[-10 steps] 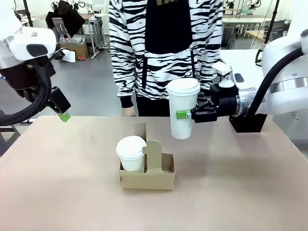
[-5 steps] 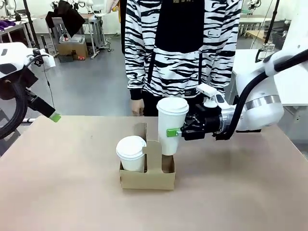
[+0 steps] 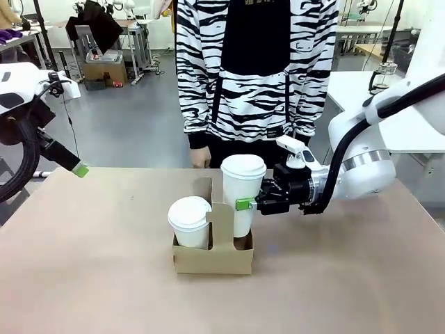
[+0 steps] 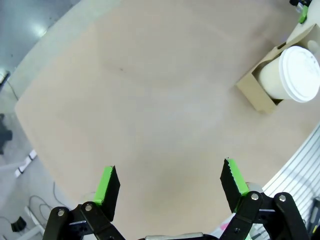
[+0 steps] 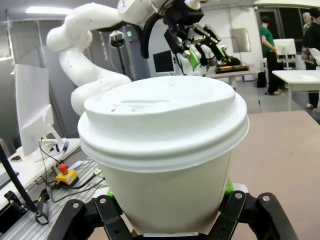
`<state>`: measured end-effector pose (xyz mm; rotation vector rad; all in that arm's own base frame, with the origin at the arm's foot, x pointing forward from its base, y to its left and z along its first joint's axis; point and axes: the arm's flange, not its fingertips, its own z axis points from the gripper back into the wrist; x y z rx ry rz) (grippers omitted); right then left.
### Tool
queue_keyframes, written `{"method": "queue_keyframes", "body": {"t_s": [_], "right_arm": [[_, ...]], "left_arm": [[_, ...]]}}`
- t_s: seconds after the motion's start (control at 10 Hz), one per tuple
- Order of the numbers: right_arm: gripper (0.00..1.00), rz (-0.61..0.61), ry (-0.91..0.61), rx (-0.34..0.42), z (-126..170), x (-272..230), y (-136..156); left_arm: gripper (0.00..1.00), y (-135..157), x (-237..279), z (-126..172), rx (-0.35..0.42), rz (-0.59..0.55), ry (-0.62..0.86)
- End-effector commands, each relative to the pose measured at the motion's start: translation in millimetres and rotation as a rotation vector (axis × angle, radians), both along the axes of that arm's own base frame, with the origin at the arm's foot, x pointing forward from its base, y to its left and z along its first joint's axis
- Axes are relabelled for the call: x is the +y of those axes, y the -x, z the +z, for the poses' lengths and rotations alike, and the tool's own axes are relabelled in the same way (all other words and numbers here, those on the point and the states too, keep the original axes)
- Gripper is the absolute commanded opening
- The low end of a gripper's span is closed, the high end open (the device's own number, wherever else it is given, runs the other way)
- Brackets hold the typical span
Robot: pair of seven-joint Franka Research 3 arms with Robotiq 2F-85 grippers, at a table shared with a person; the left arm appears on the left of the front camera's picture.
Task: Pour a drink into a cup and package it in a carrier.
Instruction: Insert the held 600 ml Paper Cup into the Cup Carrier.
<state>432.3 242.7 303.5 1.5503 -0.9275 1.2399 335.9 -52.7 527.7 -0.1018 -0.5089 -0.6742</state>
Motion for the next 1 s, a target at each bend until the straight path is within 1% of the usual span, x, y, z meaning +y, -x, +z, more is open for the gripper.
{"method": "queue_keyframes", "body": {"t_s": [0.0, 0.5, 0.9], "right_arm": [[0.81, 0.037, -0.008, -0.016, -9.0, -3.3, -4.7], [0.81, 0.104, 0.055, 0.005, -42.6, 1.4, -10.5], [0.81, 0.180, 0.114, -0.014, -61.1, 5.4, -12.5]], "left_arm": [[1.00, 0.6, 0.4, 1.4, -0.005, 0.004, -0.002], [1.00, 0.6, 0.4, 1.4, -0.005, 0.004, -0.002], [1.00, 0.6, 0.4, 1.4, -0.005, 0.004, -0.002]]}}
